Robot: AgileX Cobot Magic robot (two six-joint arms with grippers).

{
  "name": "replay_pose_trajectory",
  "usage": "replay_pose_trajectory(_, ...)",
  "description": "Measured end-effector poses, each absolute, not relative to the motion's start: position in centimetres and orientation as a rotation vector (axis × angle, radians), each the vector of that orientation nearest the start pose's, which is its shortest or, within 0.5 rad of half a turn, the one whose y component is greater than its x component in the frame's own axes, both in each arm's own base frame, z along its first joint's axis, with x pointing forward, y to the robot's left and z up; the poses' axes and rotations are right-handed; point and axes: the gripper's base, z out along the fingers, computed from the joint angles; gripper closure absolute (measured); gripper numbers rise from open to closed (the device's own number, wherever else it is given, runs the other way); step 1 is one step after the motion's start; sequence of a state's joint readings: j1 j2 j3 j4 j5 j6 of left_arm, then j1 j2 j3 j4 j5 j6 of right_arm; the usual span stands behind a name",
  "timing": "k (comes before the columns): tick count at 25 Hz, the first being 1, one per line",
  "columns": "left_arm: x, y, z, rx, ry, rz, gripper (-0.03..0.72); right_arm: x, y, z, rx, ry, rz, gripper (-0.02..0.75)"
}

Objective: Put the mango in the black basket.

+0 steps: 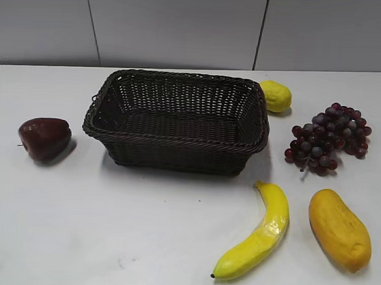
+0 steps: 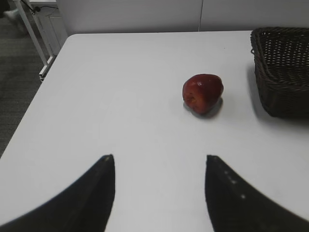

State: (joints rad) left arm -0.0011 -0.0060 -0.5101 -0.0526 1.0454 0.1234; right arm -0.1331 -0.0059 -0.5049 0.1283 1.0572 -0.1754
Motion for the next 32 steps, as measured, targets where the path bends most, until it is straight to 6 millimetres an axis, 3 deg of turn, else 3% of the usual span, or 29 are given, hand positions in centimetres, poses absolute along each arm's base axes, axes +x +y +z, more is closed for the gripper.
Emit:
replay_pose_trajectory(16, -0.6, -0.4, 28.1, 0.128, 2.008, 0.015, 0.238, 0.2, 1.2, 28.2, -0.045, 2.051, -0.004, 0.162)
replay_pose_trajectory(23, -0.6, -0.4, 28.1, 0.128, 2.008, 0.015, 0.238, 4.4, 1.1, 28.8, -0.016, 2.202, 0.093, 0.132)
replay_pose_trajectory(32, -0.6, -0.4, 28.1, 0.128, 2.008, 0.015, 0.238, 10.1, 0.8, 27.2, 0.051, 2.506, 0.235, 0.129)
